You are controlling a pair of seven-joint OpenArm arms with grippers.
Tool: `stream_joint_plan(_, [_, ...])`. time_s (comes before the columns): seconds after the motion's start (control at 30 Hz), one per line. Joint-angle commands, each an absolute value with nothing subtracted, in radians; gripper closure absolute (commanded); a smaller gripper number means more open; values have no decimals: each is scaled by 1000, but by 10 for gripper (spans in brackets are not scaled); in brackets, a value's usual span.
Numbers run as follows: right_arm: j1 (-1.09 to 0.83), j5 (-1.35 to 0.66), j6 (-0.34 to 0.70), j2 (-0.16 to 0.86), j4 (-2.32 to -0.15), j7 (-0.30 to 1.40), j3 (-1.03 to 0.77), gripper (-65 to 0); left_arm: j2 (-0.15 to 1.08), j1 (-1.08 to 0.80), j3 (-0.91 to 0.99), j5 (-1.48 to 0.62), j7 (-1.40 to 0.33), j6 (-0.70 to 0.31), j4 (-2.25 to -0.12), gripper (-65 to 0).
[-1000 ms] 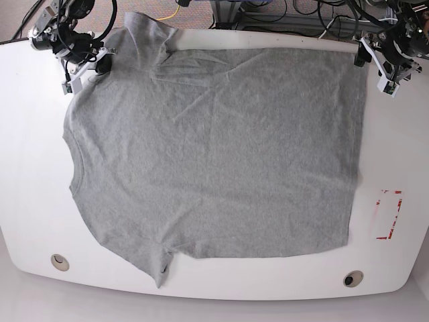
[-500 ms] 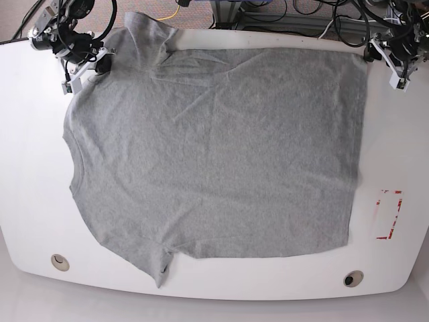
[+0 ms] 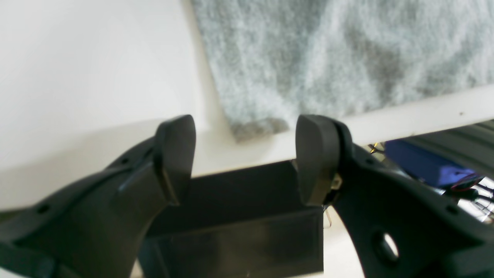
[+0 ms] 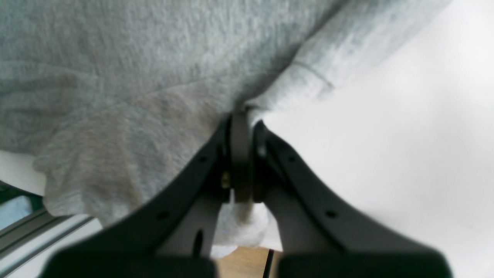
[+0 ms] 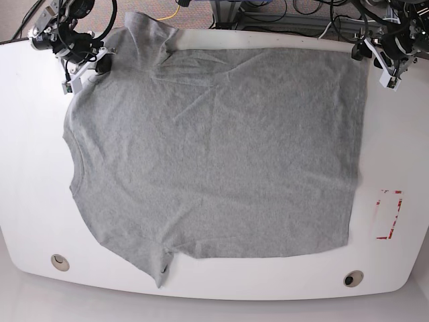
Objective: Layout the t-shirt on the table in an organized manner, then fold the t-shirt properly
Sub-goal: 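Hold the shoulder corners and pull them apart to stretch the shirt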
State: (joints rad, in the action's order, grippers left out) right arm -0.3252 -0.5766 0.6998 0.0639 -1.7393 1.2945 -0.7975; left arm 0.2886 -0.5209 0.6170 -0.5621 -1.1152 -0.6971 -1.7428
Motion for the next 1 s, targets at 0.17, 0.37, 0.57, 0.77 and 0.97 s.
stream_joint_plan(0.17, [-331, -553, 698, 71, -1747, 1320, -800, -6, 302, -526, 627, -570, -1113, -698, -1755, -385])
stream_joint_plan(0.37, [-331, -553, 698, 71, -1747, 1320, -800, -6, 302, -524, 628, -570, -1109, -698, -1747, -385])
stream_joint_plan(0.57, [-331, -553, 698, 71, -1747, 1320, -800, -6, 302, -504, 625, -573, -1107, -698, -1676, -385])
stream_joint_plan(0.77, [-331, -553, 698, 71, -1747, 1320, -800, -6, 302, -478, 622, -573, -1109, -698, -1664, -385])
stream_joint_plan(0.97, [-331, -553, 698, 71, -1747, 1320, -800, -6, 302, -478, 601, -575, -1113, -698, -1667, -385])
